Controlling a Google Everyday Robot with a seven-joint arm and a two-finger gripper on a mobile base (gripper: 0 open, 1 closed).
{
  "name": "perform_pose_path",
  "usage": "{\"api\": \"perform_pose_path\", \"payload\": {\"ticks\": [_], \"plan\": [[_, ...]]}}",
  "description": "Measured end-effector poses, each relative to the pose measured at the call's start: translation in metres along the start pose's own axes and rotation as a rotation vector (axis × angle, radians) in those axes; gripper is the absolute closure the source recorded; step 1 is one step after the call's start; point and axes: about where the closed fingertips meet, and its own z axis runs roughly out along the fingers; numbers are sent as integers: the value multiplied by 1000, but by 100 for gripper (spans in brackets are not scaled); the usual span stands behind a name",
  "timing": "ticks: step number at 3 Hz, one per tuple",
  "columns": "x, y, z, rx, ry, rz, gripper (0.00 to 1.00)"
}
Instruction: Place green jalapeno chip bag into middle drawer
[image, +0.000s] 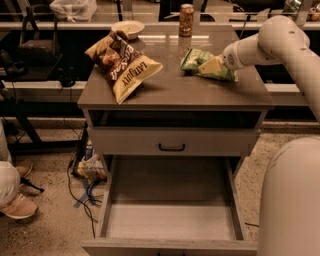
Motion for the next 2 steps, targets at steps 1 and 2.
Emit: {"api": "perform_pose_path", "payload": {"ticks": [1,2], "plan": [[-2,-8,-15,14,-38,15,64],[-8,-18,-51,52,-99,6,87]]}}
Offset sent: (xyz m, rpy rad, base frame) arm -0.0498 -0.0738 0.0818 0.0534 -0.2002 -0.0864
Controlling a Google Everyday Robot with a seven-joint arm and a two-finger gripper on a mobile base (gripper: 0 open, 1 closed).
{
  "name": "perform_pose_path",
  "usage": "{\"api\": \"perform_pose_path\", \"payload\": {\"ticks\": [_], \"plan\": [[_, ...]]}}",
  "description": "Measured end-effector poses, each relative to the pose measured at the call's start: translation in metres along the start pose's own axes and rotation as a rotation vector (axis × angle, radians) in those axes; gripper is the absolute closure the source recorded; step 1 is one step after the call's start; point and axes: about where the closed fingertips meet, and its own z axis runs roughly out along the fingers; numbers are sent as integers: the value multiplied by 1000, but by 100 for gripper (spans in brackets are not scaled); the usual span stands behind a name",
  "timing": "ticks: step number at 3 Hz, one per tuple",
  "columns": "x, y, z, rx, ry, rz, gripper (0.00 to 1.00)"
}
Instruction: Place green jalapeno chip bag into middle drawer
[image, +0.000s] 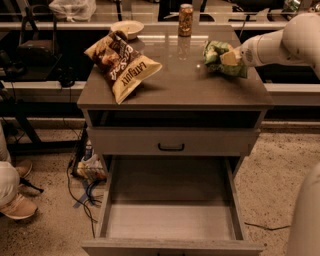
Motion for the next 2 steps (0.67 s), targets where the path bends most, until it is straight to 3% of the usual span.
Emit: {"api": "perform_pose_path", "payload": {"ticks": [1,2], "plan": [[-7,-8,-49,46,-59,-18,100],[5,-9,-130,91,-77,-51,100]]}}
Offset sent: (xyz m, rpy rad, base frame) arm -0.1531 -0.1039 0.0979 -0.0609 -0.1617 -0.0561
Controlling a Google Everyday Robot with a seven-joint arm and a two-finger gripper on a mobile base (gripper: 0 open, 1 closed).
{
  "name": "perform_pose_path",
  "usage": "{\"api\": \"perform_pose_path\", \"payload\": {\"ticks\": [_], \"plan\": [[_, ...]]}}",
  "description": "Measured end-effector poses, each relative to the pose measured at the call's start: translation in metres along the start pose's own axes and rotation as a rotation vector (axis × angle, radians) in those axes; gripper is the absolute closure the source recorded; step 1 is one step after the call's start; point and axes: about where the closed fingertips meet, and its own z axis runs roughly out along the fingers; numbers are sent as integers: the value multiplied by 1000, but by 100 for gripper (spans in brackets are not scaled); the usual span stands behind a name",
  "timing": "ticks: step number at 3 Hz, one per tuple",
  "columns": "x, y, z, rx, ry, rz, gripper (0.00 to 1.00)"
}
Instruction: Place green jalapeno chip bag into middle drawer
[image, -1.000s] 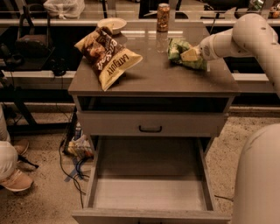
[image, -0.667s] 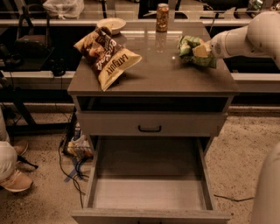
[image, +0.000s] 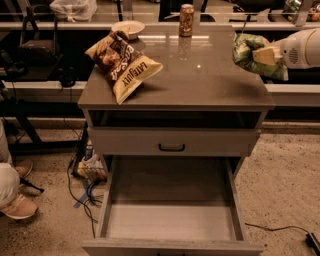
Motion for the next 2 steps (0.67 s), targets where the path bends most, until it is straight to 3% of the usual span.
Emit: {"api": "perform_pose_path", "payload": {"ticks": [1,2], "plan": [[0,0,0,0,0,0,100],[15,22,-6,-59,29,-41,100]]}}
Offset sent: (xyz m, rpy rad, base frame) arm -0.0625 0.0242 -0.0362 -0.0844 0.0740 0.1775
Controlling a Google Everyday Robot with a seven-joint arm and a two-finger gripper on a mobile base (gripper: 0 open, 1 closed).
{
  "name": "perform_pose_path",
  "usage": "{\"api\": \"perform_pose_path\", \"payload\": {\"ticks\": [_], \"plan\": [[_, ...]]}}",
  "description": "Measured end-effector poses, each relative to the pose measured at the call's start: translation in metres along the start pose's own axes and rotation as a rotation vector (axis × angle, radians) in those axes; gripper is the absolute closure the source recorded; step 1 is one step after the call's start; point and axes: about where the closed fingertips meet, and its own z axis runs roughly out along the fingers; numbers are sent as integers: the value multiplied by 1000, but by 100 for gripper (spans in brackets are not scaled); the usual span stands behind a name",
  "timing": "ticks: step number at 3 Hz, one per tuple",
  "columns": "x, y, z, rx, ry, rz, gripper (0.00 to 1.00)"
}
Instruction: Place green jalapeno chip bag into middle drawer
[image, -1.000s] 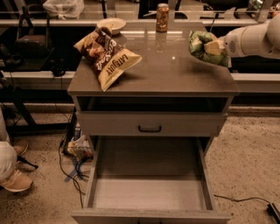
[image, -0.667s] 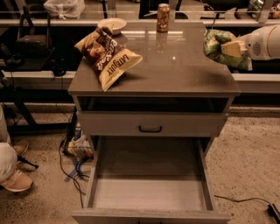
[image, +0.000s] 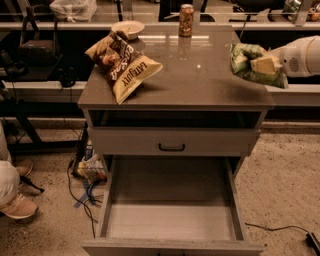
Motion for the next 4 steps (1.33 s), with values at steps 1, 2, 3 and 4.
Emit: {"api": "perform_pose_path", "payload": {"ticks": [1,2,3,4], "plan": [[13,57,-36,-107,3,-44,100],[43,128,-73,-241,24,-33,100],[62,141,-76,-266,46,-10,100],[60,141,-76,-265,44,-12,100]]}}
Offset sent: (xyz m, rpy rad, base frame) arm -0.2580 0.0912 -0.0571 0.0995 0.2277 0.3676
